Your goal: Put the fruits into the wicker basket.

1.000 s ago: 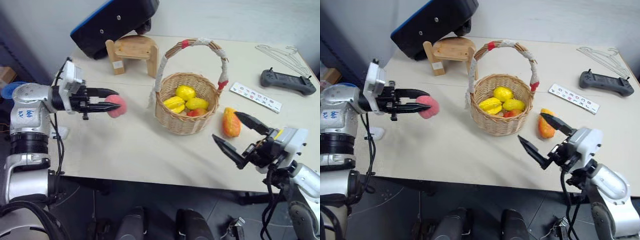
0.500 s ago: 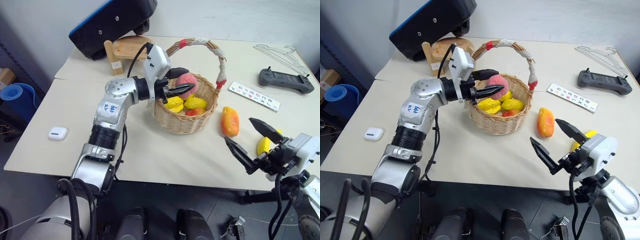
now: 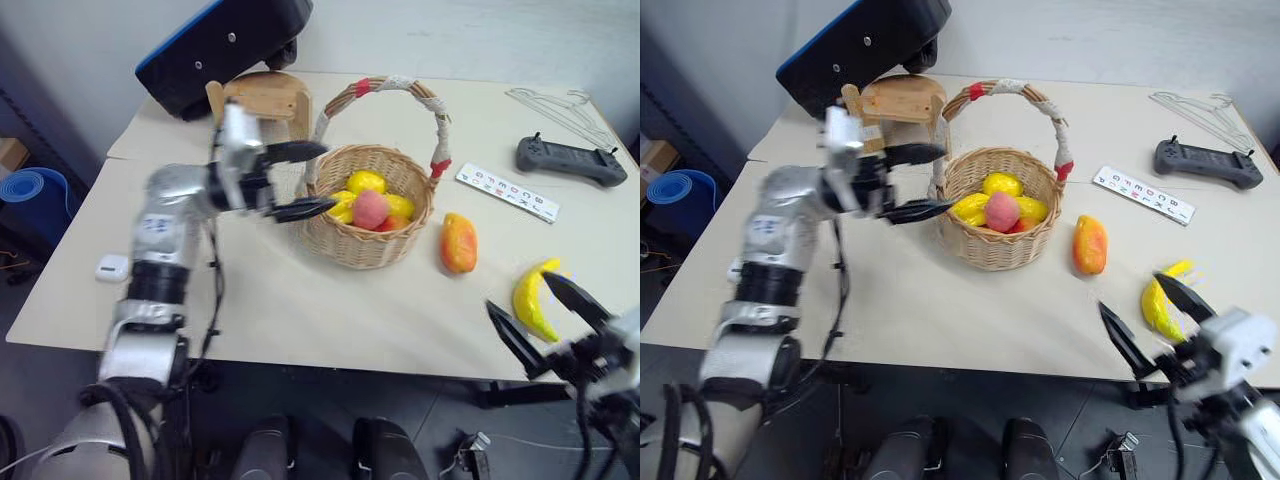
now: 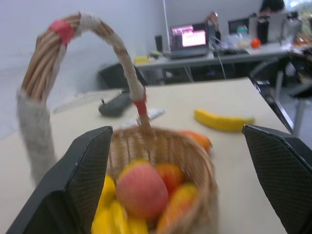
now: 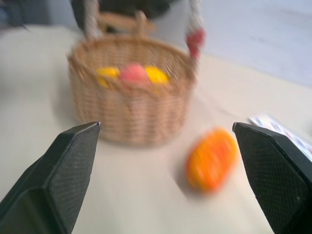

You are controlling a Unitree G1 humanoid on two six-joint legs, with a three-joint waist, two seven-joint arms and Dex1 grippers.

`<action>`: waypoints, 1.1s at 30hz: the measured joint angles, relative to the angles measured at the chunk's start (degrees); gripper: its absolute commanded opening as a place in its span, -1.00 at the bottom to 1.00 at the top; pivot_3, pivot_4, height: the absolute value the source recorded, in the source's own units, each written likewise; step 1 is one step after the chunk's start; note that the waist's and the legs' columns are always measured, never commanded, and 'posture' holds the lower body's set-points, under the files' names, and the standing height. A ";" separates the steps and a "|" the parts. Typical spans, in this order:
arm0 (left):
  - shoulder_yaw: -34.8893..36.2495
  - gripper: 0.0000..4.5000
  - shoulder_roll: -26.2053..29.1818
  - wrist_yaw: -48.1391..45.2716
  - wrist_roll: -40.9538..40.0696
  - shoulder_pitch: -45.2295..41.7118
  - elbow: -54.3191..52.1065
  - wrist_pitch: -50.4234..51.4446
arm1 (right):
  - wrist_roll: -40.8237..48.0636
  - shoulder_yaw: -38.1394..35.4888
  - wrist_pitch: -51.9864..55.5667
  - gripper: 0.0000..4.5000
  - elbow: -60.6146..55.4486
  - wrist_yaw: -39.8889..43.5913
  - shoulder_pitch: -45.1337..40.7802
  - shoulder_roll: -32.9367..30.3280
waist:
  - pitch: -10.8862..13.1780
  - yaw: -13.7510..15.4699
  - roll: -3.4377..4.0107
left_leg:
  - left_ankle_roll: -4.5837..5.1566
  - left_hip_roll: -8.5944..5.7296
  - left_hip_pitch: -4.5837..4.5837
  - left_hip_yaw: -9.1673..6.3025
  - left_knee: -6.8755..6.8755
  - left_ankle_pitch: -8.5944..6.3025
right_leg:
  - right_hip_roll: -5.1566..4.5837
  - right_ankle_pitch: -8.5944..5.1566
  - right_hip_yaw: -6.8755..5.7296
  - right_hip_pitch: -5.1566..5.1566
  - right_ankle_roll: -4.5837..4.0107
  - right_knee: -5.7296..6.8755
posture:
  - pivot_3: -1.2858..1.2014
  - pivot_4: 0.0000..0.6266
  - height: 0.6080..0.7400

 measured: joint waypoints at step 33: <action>3.64 0.99 3.26 1.16 -4.42 17.39 -14.42 5.59 | 2.45 21.22 46.36 1.00 22.13 -22.72 -55.04 -18.55 | -0.07 -0.94 0.18 | 0.18 -0.26 -0.21 0.04 -0.06 0.11 | -0.72 0.04 -0.16 -0.20 -0.06 0.03 | 0.03 -0.52 1.00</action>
